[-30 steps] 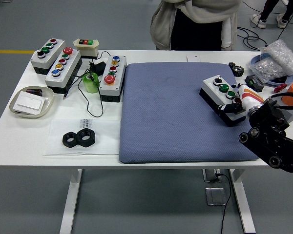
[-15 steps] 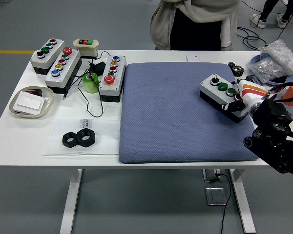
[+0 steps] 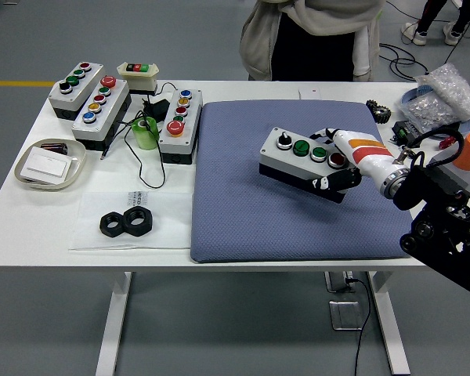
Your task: Pick up the button,place it on the desk,press the button,press the button
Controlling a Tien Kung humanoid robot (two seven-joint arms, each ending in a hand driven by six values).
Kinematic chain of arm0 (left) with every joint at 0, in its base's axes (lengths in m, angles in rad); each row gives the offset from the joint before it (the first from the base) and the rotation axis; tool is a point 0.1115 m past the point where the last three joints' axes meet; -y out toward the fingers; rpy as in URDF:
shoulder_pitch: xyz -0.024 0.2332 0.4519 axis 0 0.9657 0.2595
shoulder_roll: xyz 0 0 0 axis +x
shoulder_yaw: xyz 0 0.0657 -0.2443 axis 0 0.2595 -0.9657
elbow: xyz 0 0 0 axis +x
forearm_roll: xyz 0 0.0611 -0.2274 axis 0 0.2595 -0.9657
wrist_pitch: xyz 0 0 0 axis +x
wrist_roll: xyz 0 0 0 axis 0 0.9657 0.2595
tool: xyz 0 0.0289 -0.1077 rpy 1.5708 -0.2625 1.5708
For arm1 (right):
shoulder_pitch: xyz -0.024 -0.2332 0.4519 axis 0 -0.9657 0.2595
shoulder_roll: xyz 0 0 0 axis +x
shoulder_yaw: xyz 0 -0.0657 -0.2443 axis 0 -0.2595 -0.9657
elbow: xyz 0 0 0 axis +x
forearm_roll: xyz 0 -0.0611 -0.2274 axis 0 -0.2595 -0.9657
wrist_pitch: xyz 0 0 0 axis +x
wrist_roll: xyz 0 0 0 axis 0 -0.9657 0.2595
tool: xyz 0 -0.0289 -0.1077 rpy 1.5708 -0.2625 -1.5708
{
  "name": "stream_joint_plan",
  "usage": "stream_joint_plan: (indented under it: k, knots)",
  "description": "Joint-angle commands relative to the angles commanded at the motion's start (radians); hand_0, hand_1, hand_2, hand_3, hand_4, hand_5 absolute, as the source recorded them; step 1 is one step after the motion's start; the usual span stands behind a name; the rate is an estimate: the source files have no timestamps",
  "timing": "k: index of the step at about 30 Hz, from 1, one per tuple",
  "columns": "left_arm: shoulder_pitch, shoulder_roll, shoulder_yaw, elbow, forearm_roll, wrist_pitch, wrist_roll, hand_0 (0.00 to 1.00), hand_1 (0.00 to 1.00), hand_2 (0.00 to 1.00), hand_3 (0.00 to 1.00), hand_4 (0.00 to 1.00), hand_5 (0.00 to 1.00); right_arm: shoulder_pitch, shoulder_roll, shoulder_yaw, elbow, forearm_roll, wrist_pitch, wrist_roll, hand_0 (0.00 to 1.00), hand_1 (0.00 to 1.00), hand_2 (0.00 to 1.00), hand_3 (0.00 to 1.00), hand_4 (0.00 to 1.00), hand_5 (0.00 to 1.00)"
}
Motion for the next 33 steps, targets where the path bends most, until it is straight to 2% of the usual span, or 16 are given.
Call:
stream_joint_plan:
  k: [4,5,6,10,11,16,17,22,23,28,29,33]
  knots:
    - [0.0,0.0,-0.001,0.0,0.002,0.0,0.001,0.751,0.789,0.864,0.782,0.553,0.998,0.016,0.009,-0.029,-0.011,0.002,0.033,0.127,0.407,0.22,0.354,0.502,0.77,0.106]
    - [0.0,0.0,-0.001,0.0,0.001,0.0,0.001,0.751,0.788,0.864,0.782,0.552,0.998,0.023,0.013,-0.039,-0.018,-0.017,0.048,0.145,0.411,0.258,0.38,0.567,0.825,0.139]
    - [0.0,0.0,0.0,0.0,0.001,0.0,0.001,0.751,0.788,0.864,0.782,0.552,0.998,0.026,0.016,-0.043,-0.022,-0.029,0.057,0.154,0.411,0.258,0.38,0.567,0.825,0.139]
    - [0.0,0.0,0.0,-0.001,0.001,0.001,0.001,0.751,0.788,0.864,0.782,0.552,0.998,0.042,0.036,-0.054,-0.062,-0.089,0.151,0.14,0.411,0.258,0.38,0.567,0.825,0.139]
    - [0.0,-0.001,0.001,-0.001,0.0,0.001,0.0,0.751,0.788,0.864,0.781,0.555,0.998,0.045,0.04,-0.054,-0.073,-0.104,0.172,0.135,0.465,0.331,0.45,0.801,0.836,0.14]
    - [0.0,-0.001,0.002,-0.001,-0.001,0.001,0.0,0.751,0.788,0.864,0.781,0.555,0.998,0.05,0.049,-0.053,-0.102,-0.164,0.232,0.118,0.465,0.331,0.45,0.801,0.836,0.14]
    - [0.0,-0.001,0.002,-0.001,-0.001,0.001,0.0,0.751,0.788,0.864,0.781,0.554,0.998,0.05,0.05,-0.053,-0.103,-0.166,0.233,0.117,0.502,0.411,0.581,0.998,0.873,0.143]
    - [0.002,-0.002,-0.003,-0.001,0.004,0.001,0.002,0.751,0.788,0.864,0.781,0.554,0.998,0.04,0.042,-0.025,-0.089,-0.194,0.23,0.109,0.502,0.411,0.581,0.998,0.873,0.143]
    - [0.002,-0.002,-0.004,0.0,0.006,0.001,0.002,0.751,0.789,0.864,0.781,0.554,0.998,0.038,0.039,-0.019,-0.082,-0.197,0.231,0.109,0.515,0.426,0.65,0.998,0.937,0.157]
    - [0.005,-0.003,-0.009,0.0,0.013,0.0,0.005,0.751,0.789,0.864,0.781,0.554,0.998,0.025,0.027,0.009,-0.044,-0.207,0.241,0.108,0.515,0.426,0.65,0.998,0.937,0.157]
    - [0.006,-0.003,-0.01,0.0,0.014,0.0,0.006,0.751,0.789,0.864,0.781,0.553,0.998,0.022,0.024,0.015,-0.036,-0.206,0.243,0.108,0.521,0.466,0.742,0.998,0.97,0.158]
    - [0.009,-0.003,-0.015,0.0,0.022,0.0,0.009,0.751,0.789,0.864,0.781,0.553,0.998,0.013,0.013,0.038,-0.012,-0.2,0.258,0.106,0.521,0.466,0.742,0.998,0.97,0.158]
